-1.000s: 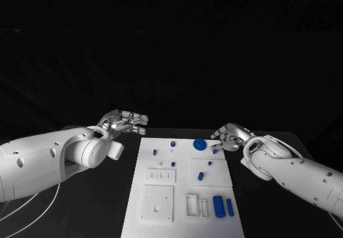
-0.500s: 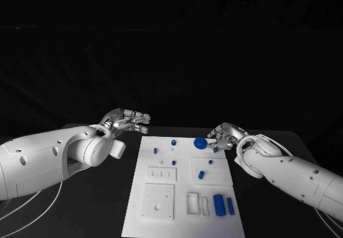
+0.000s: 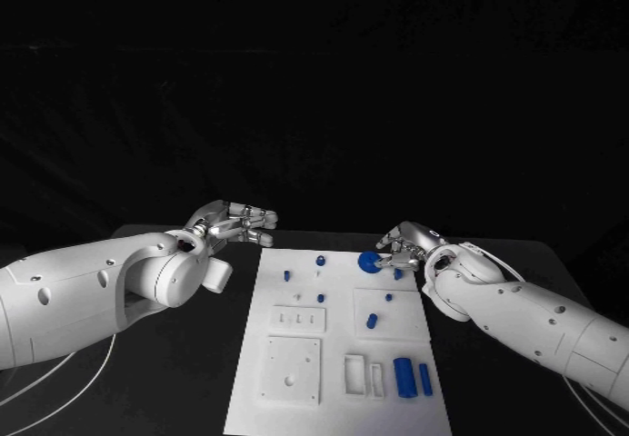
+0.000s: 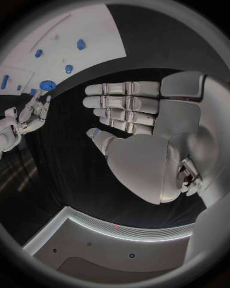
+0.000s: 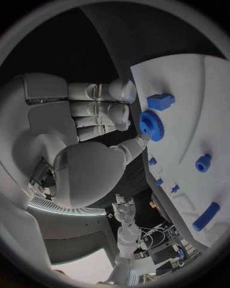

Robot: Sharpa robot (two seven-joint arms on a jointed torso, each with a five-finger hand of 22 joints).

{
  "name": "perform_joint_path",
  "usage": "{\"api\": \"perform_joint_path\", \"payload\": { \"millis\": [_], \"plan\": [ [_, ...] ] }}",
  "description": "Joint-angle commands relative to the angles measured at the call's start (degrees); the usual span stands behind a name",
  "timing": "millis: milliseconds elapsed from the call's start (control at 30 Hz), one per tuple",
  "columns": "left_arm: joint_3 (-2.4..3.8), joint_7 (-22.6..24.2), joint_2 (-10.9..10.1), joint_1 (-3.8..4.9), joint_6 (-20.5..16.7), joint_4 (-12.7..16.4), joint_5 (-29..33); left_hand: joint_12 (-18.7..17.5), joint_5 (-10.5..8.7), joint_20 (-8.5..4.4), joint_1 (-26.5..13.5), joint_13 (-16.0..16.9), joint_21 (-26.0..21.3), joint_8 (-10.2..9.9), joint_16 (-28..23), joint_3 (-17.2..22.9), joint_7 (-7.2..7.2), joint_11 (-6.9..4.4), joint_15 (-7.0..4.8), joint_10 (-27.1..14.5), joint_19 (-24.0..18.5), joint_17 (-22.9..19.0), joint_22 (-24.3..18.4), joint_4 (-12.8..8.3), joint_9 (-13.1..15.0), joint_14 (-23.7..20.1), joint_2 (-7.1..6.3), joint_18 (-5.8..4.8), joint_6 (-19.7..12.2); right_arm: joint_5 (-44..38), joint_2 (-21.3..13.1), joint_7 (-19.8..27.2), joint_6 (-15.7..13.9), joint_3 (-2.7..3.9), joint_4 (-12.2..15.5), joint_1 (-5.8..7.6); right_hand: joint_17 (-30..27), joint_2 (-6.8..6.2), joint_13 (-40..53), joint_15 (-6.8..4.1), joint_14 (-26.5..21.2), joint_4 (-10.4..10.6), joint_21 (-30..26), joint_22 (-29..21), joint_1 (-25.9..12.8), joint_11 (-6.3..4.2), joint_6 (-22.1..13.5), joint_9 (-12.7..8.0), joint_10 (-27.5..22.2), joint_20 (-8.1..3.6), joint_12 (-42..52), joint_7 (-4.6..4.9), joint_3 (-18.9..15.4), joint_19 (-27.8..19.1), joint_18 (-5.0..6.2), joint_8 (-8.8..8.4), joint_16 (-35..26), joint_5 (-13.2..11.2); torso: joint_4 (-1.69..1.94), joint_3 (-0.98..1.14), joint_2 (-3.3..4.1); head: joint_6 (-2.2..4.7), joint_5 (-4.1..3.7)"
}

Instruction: Assemble the parts on the task board

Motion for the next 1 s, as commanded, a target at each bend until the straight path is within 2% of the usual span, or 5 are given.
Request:
{"api": "perform_joint_path", "payload": {
  "millis": [33,300,467,633,1000],
  "plan": [
    [0.04,0.43,0.24,0.02,0.88,0.10,-0.17,-0.31,0.14,0.09,-0.45,0.08,0.29,-0.03,0.26,-0.13,0.13,0.09,-0.03,-0.33,-0.29,-0.07,0.08,-0.31,0.07,-0.39,-0.08,-0.25,-0.29,-1.52,0.42,-0.68,0.69,0.03,-0.21,0.31,1.13,-0.33,0.65,0.42,0.03,0.50,1.06,5.30,0.22,-0.10,-0.37,0.01,0.58,0.46,0.81,0.06,-0.08,2.31,0.47,-0.06,0.56,-0.17,0.11,-0.05,0.10,-0.01,0.02],
    [0.04,0.38,0.37,0.02,0.93,0.08,-0.18,-0.31,0.14,0.09,-0.45,0.08,0.29,-0.03,0.26,-0.13,0.13,0.09,-0.03,-0.33,-0.29,-0.07,0.08,-0.31,0.07,-0.39,-0.08,-0.25,-0.29,-2.58,1.34,-1.71,4.15,0.01,-1.23,0.73,4.16,-0.55,2.03,0.63,0.21,1.57,3.87,5.65,0.44,0.11,-1.38,0.00,0.89,0.67,2.18,0.23,-1.47,2.06,0.58,-0.05,2.00,-0.97,-0.03,0.08,0.10,-0.09,0.37],
    [0.04,0.34,0.43,0.02,0.88,0.05,-0.19,-0.31,0.14,0.09,-0.45,0.08,0.29,-0.03,0.26,-0.13,0.13,0.09,-0.03,-0.33,-0.29,-0.07,0.08,-0.31,0.07,-0.39,-0.08,-0.25,-0.29,-2.93,1.86,-2.11,6.05,0.00,-1.62,0.82,4.84,-0.51,2.88,0.67,0.28,2.04,4.60,5.74,0.74,0.16,-1.57,0.00,1.25,0.75,3.04,0.28,-2.19,2.00,0.62,-0.06,2.17,-0.78,-0.01,0.10,0.16,-0.28,0.43],
    [0.04,0.34,0.52,0.02,0.88,0.01,-0.19,-0.32,0.14,0.10,-0.42,0.08,0.39,-0.06,0.26,-0.12,0.20,0.13,-0.01,-0.43,-0.38,-0.07,0.11,-0.40,0.05,-0.43,-0.07,-0.25,-0.36,-3.14,2.16,-2.25,7.29,-0.02,-1.82,0.88,5.21,-0.50,3.27,0.67,0.33,2.19,4.92,5.78,0.76,0.16,-1.41,0.00,1.38,0.76,3.41,0.25,-2.35,1.98,0.62,-0.05,2.34,-0.53,0.05,0.04,0.15,-0.30,0.39],
    [0.04,0.32,0.80,0.02,0.98,-0.14,-0.20,-0.32,0.14,0.10,-0.42,0.08,0.39,-0.06,0.26,-0.12,0.20,0.13,-0.01,-0.43,-0.38,-0.07,0.11,-0.40,0.05,-0.43,-0.07,-0.25,-0.36,-3.36,3.01,-2.11,8.80,-0.17,-2.60,0.92,6.00,-0.29,4.54,0.66,0.40,2.41,5.86,5.93,0.73,0.11,-0.83,0.00,1.91,0.76,4.59,0.14,-2.41,1.93,0.53,-0.06,2.75,-0.19,-0.01,0.10,0.21,-0.38,0.49]
  ]
}}
